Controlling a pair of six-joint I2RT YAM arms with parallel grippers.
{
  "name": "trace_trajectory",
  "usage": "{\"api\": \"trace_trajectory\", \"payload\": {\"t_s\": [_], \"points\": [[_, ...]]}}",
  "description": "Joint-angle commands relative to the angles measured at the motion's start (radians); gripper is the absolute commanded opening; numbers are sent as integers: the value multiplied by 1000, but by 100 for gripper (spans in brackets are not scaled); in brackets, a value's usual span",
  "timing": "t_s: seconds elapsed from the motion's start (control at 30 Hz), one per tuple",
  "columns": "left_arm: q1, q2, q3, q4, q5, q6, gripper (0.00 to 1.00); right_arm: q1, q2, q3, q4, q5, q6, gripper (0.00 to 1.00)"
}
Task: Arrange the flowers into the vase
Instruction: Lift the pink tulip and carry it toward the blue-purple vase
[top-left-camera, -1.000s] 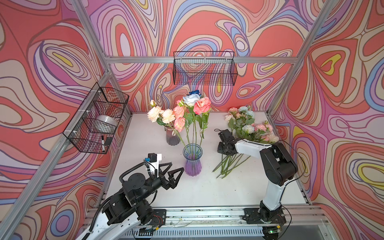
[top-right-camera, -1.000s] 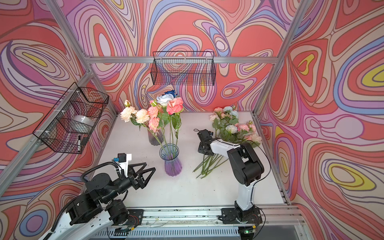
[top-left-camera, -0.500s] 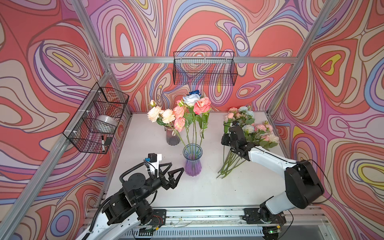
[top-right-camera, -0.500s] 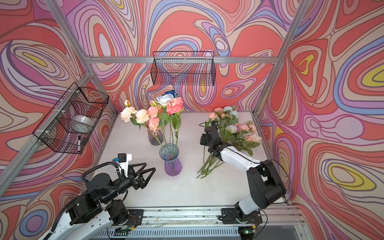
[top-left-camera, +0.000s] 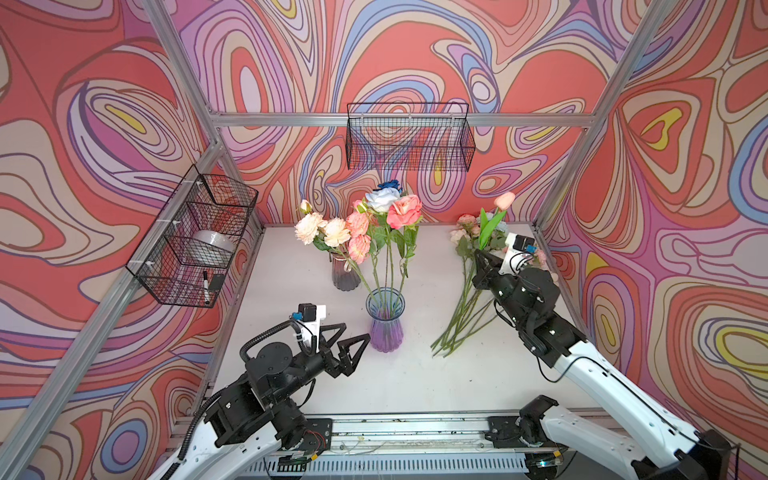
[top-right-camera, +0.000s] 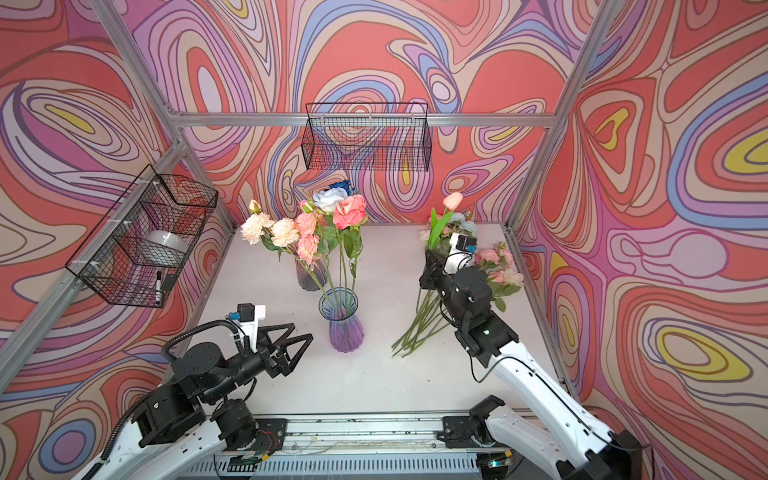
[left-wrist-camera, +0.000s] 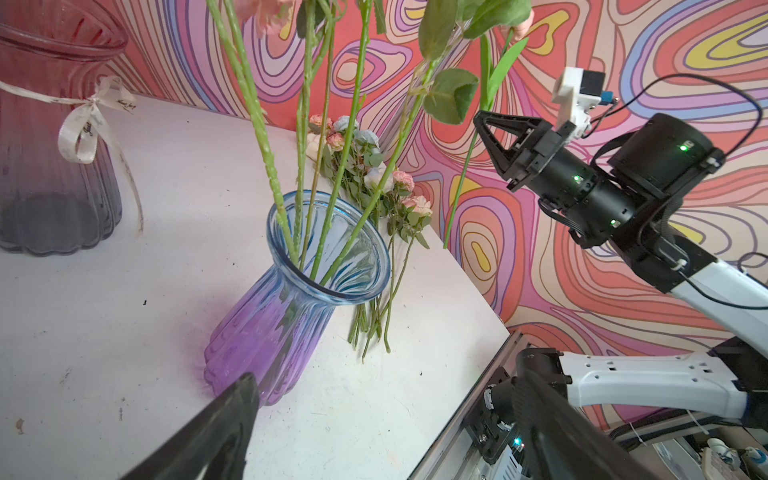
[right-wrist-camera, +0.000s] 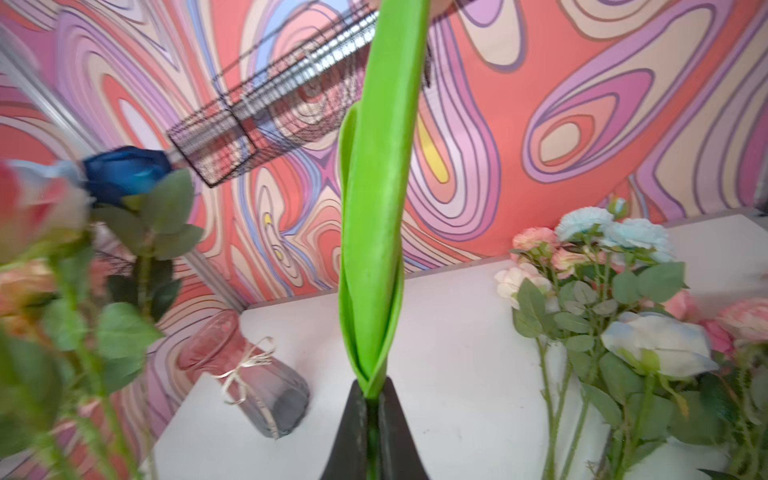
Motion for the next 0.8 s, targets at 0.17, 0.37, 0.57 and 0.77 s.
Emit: {"api": "trace_trajectory", "payload": {"t_s": [0.17,0.37,0.57,0.77], "points": [[4,-3,49,10,2,22,98,212,-58,62,72,-187,-36,0],[4,-12,53,-5,-6,20,98,580,158,223,153,38,-315,0],[4,-32,53,-19,-10,17,98,654,394,378,240,54,-448,0],[4,-54,53,-36,-15,18,98,657,553,448,292,139,-571,0]]}}
